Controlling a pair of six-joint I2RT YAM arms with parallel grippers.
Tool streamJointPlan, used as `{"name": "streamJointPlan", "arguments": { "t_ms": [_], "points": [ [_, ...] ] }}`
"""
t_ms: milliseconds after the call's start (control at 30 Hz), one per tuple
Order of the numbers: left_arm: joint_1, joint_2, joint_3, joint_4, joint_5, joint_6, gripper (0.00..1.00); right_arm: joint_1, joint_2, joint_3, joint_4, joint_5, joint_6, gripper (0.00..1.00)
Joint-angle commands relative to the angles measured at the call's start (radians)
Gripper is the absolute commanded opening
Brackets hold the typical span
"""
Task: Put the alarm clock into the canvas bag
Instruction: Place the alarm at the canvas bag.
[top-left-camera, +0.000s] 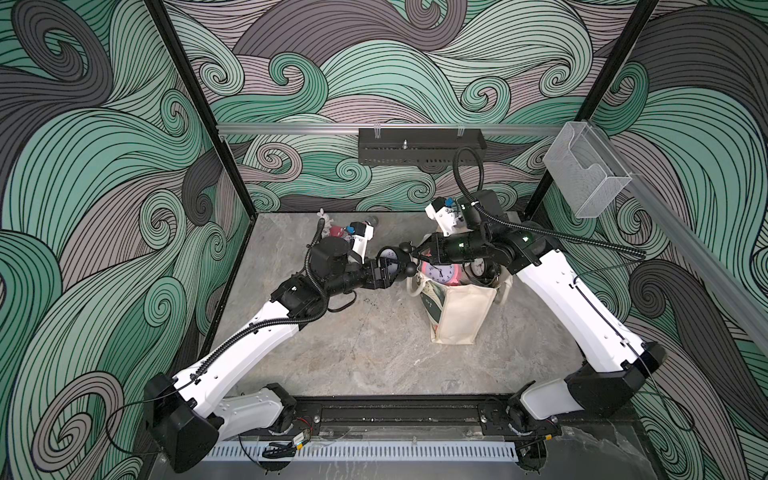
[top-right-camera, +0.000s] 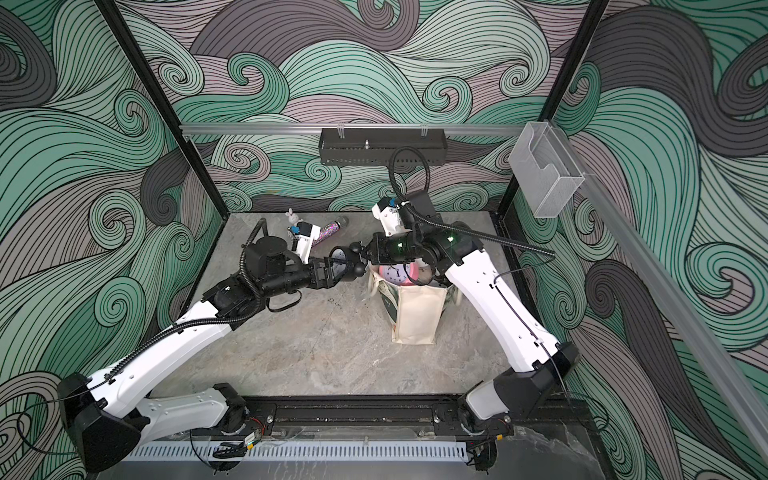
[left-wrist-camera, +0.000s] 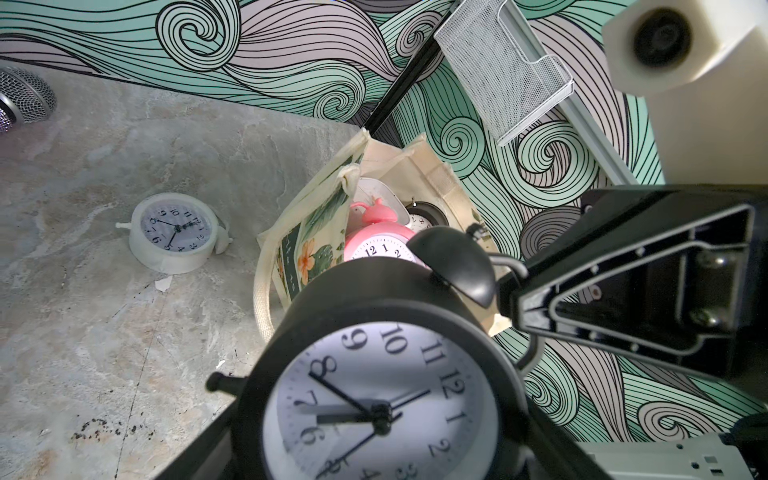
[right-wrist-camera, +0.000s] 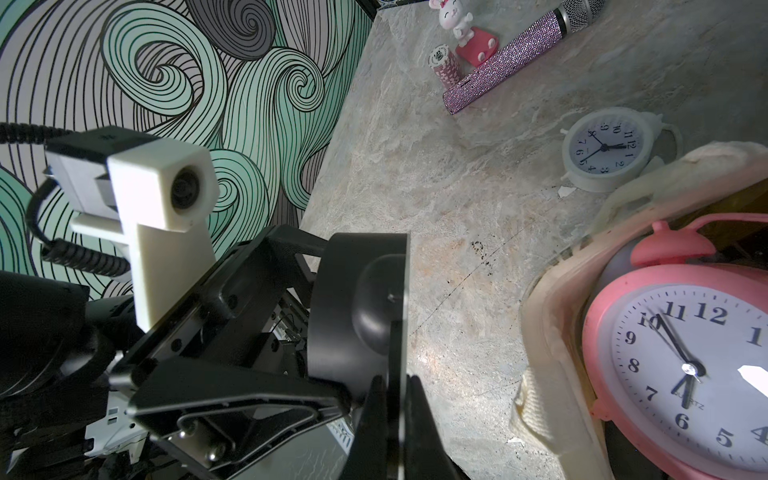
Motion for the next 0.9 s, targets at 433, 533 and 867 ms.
{"name": "streamJointPlan", "arguments": {
  "t_ms": [433,533,867],
  "points": [
    [-0.004,-0.140,-0.076,-0.163,-0.223,0.142,0.99,-0.454,-0.228,-0.062,-0.144,0.263,-0.065,0.00],
    [-0.003,-0.136,-0.085,-0.157,-0.208,0.127,0.99,-0.471,-0.193,-0.063,-0.131,0.268,-0.064,0.00],
    [-0.003,-0.130,-0.090,-0.150,-0.199,0.124,0.99,-0.472,-0.078,-0.075,-0.100,0.252,-0.075,0.00]
  ]
}}
